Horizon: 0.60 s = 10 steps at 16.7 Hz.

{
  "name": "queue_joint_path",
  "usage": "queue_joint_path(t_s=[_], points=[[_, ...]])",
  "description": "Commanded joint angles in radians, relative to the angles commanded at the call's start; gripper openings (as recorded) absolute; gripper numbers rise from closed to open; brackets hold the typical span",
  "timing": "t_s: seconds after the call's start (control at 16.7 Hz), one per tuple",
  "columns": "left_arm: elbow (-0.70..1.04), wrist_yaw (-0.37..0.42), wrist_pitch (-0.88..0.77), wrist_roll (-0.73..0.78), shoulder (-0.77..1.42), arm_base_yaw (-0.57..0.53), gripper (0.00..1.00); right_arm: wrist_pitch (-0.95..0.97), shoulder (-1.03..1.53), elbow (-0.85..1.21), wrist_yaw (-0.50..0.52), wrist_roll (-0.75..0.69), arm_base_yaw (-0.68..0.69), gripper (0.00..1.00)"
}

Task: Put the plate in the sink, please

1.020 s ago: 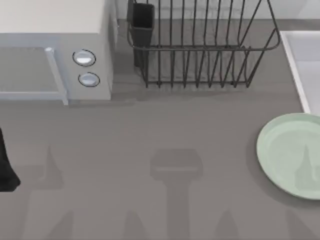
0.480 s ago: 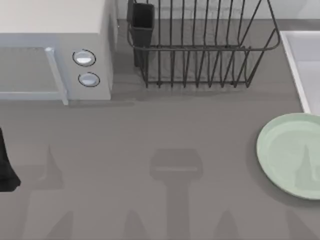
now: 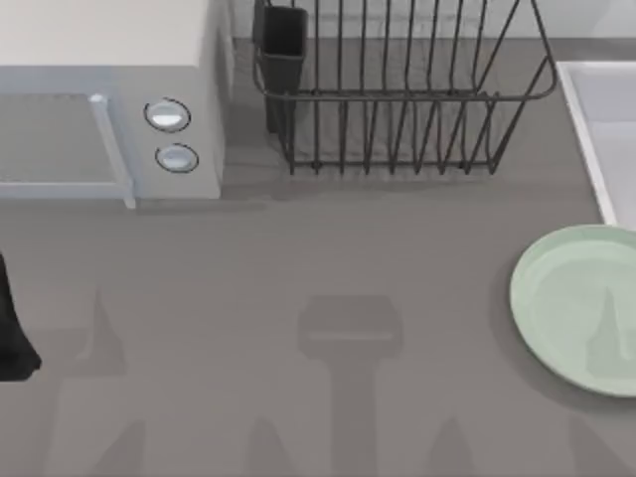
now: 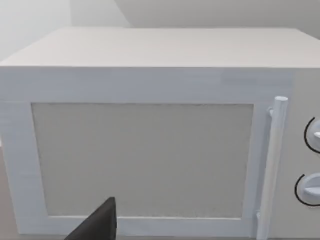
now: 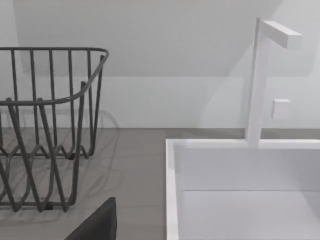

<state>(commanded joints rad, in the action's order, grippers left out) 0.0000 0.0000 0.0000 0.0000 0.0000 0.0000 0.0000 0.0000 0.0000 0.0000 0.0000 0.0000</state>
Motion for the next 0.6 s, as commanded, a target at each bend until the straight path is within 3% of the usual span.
queue_joint_path(t_s=[0.3,0.6], points=[[0.000,0.000,0.000,0.000,0.000,0.000,1.00,-0.008,0.010,0.010,0.000,0.003,0.003,1.00],[0.000,0.000,0.000,0.000,0.000,0.000,1.00,-0.154,0.221,0.197,0.000,0.056,0.054,1.00]])
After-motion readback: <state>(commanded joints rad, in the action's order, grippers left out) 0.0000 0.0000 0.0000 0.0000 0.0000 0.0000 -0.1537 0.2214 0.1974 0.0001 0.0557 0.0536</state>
